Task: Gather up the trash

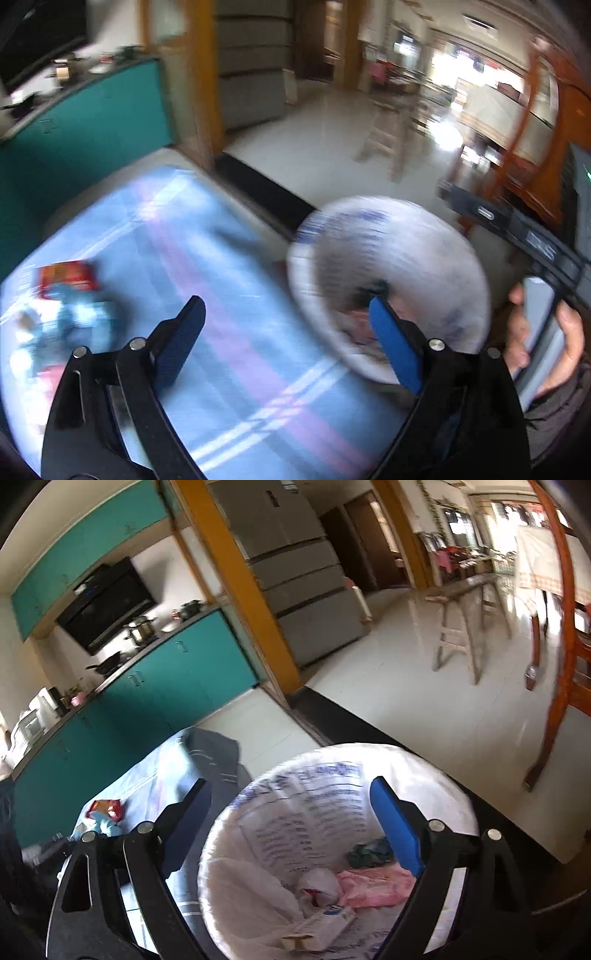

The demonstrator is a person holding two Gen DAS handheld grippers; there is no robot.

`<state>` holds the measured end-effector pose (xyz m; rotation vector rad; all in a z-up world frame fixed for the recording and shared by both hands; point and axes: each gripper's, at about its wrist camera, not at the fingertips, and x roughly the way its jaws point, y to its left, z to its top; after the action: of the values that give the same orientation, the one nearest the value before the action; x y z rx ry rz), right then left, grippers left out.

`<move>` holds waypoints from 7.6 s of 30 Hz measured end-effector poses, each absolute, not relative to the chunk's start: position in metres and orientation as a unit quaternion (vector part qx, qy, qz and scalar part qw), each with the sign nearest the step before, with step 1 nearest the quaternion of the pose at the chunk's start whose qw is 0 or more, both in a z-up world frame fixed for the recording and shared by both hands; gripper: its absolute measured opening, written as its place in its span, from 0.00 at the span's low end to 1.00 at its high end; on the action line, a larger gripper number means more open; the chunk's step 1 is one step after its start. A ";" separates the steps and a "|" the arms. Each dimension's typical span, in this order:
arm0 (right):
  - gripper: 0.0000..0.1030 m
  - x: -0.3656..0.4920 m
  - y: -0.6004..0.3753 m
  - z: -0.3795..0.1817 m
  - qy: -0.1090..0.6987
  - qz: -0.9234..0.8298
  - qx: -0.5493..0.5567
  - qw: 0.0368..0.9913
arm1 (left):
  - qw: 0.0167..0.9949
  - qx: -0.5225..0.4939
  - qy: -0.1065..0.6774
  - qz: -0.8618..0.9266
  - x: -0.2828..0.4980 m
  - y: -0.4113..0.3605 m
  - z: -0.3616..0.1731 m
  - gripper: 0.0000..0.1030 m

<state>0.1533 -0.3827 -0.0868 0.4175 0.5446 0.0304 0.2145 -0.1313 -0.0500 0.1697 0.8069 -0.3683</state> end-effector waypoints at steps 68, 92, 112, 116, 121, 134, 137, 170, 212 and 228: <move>0.79 0.188 -0.054 -0.125 0.367 0.311 -0.116 0.869 | 0.928 -0.149 0.330 0.082 0.152 0.154 -0.041 0.97; 0.17 0.176 -0.104 -0.107 0.355 0.323 -0.076 0.874 | 0.908 -0.146 0.380 0.097 0.165 0.154 -0.060 0.97; 0.58 0.186 -0.065 -0.136 0.396 0.333 -0.084 0.851 | 0.881 -0.089 0.465 0.012 0.175 0.115 -0.093 0.59; 0.58 0.190 -0.059 -0.140 0.402 0.331 -0.080 0.850 | 0.880 -0.093 0.465 0.014 0.173 0.119 -0.093 0.60; 0.57 0.199 -0.075 -0.134 0.405 0.347 -0.030 0.845 | 0.883 -0.093 0.461 0.014 0.172 0.119 -0.089 0.65; 0.52 0.208 -0.080 -0.141 0.412 0.295 -0.051 0.861 | 0.882 -0.077 0.466 0.008 0.171 0.113 -0.090 0.69; 0.52 0.206 -0.071 -0.141 0.409 0.303 -0.057 0.859 | 0.880 -0.070 0.470 0.005 0.172 0.109 -0.092 0.70; 0.04 0.200 -0.120 -0.111 0.366 0.296 -0.018 0.882 | 0.902 -0.138 0.409 0.026 0.157 0.136 -0.069 0.78; 0.53 0.181 -0.013 -0.137 0.395 0.374 -0.074 0.836 | 0.931 -0.172 0.319 0.042 0.128 0.160 -0.047 0.42; 0.53 0.159 -0.178 -0.063 0.268 0.316 0.048 0.909 | 0.944 -0.142 0.297 -0.014 0.136 0.094 -0.037 0.42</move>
<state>0.1593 -0.1784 -0.0625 0.0985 0.5520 0.6525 0.1355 0.0936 -0.0372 -0.2892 0.6061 -0.0284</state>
